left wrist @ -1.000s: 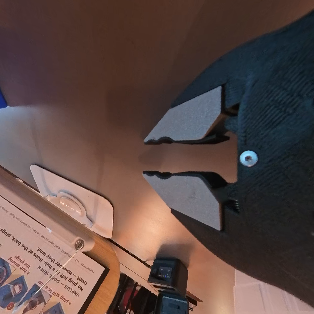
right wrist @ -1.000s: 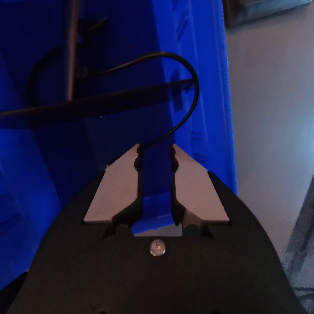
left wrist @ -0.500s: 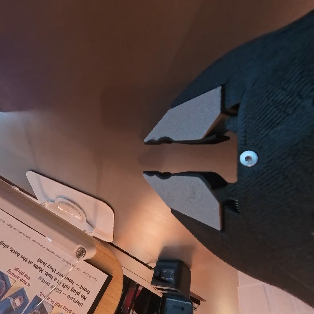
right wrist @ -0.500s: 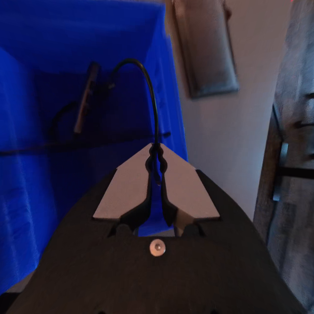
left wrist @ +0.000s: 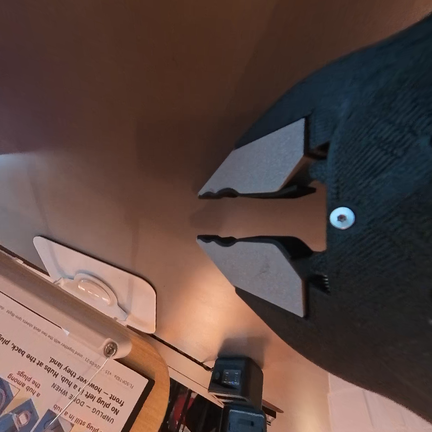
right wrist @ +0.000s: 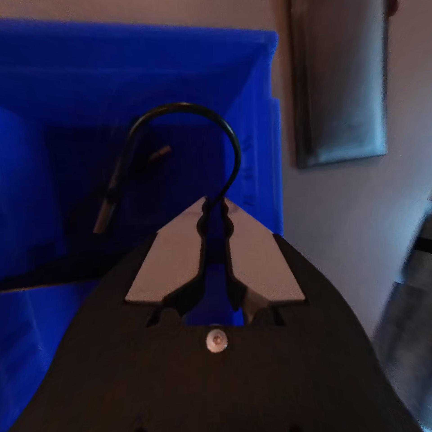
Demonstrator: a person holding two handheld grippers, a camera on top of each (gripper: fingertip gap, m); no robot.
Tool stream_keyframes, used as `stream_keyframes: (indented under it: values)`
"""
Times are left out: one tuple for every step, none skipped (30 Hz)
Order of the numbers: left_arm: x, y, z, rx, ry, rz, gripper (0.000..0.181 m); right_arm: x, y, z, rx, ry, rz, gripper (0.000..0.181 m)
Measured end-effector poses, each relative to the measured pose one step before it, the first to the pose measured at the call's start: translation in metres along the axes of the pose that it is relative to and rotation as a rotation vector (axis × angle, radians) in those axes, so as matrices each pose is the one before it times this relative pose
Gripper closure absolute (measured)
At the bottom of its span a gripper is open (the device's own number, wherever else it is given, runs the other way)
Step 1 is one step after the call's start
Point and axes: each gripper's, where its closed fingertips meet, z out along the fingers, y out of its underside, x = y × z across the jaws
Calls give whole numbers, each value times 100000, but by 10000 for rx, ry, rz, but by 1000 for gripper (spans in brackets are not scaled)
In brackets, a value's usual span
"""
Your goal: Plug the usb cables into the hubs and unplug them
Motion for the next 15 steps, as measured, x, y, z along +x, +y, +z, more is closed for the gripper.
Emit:
stream_keyframes:
  values:
    - [55, -7, 55, -19, 17, 33, 153, 676, 292, -669, -281, 618, -326, 172]
    - [45, -4, 44, -11, 28, 11, 153, 796, 145, -757, -188, 684, -411, 167]
    - [34, -20, 37, -7, 26, -3, 153, 981, 212, -785, -205, 726, -392, 163]
    - [0, -27, 30, -3, 13, -19, 153, 882, 307, -782, -235, 560, -285, 172]
    - [-16, -24, 14, 5, 2, -41, 153, 736, 260, -716, -169, 388, -151, 169]
    - [-33, -31, -22, 16, -10, -53, 153, 731, 241, -644, -140, 345, -45, 144]
    - [-82, -34, -32, 32, -29, -55, 153, 540, 429, -568, -218, 199, 13, 139]
    - [-75, -21, -56, 28, -23, -64, 153, 256, 451, -452, -182, 40, 5, 139]
    - [-57, -9, -65, 26, -6, -65, 153, 46, 306, -389, -74, -59, -54, 138]
    - [-70, 1, -44, 18, -17, -51, 153, 219, 40, -432, 128, 57, -19, 137]
    - [-37, 11, -23, 3, -14, -29, 153, 404, -65, -548, 246, 141, 103, 137]
    - [-25, 9, -13, -1, -10, -12, 153, 181, -131, -671, 308, 23, 228, 136]
    - [0, 6, 3, -3, -5, 8, 153, -388, -364, -846, 460, -259, 284, 133]
    - [26, 9, 12, -13, -7, 26, 153, -1092, -747, -1073, 695, -552, 282, 128]
    - [29, 23, 14, -23, 4, 28, 153, -1772, -1048, -1245, 866, -786, 218, 120]
